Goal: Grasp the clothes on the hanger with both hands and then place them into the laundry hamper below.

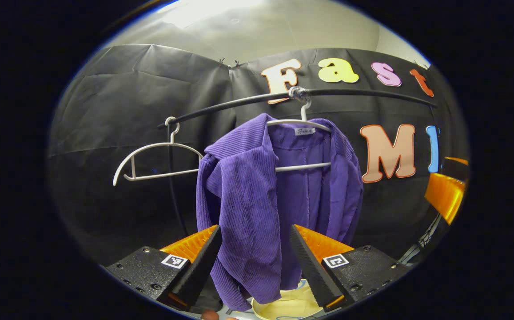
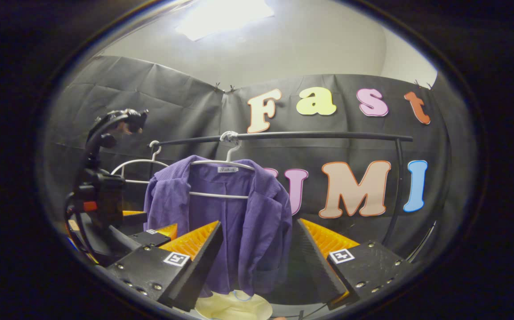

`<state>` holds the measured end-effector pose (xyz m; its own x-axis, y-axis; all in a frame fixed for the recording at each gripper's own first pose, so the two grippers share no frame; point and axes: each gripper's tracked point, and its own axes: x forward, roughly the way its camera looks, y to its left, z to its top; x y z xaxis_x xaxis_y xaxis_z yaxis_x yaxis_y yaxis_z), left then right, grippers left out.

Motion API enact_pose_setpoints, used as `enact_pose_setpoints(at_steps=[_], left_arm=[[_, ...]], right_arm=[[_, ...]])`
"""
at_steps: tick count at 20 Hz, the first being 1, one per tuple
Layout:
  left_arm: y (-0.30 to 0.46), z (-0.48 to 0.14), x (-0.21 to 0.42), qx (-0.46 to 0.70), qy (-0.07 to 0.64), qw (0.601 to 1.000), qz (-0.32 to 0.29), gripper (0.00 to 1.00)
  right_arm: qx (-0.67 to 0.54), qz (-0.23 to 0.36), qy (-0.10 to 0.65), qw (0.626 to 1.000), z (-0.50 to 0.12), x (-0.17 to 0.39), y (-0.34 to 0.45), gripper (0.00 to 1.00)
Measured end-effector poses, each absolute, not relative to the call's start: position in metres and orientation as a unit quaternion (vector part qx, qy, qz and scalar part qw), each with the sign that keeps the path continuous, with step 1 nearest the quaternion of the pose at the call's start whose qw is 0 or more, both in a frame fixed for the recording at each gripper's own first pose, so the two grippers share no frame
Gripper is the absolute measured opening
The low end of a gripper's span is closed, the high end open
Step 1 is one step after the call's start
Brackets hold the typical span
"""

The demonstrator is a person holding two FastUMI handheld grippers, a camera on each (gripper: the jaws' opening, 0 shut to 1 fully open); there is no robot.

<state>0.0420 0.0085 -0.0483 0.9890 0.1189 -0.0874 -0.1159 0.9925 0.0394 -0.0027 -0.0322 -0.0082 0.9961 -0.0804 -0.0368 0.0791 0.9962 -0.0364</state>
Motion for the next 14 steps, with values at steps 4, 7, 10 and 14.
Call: enact_pose_setpoints(at_steps=[4, 7, 10, 14], left_arm=[[0.011, -0.060, 0.061, 0.029, 0.044, 0.995, 0.086, 0.93], [0.010, -0.067, 0.076, 0.038, 0.041, 0.993, 0.104, 0.96], [0.012, -0.079, 0.092, 0.043, 0.045, 0.991, 0.122, 0.96], [0.023, -0.088, 0.104, 0.056, 0.042, 0.986, 0.153, 0.98]], right_arm=[[-0.022, -0.049, 0.028, 0.998, -0.013, -0.003, -0.035, 0.98], [-0.023, -0.053, 0.030, 0.998, -0.016, 0.005, -0.049, 0.98], [-0.028, -0.051, 0.032, 0.998, -0.017, 0.010, -0.054, 0.98], [-0.025, -0.050, 0.035, 0.998, -0.021, 0.014, -0.058, 0.98]])
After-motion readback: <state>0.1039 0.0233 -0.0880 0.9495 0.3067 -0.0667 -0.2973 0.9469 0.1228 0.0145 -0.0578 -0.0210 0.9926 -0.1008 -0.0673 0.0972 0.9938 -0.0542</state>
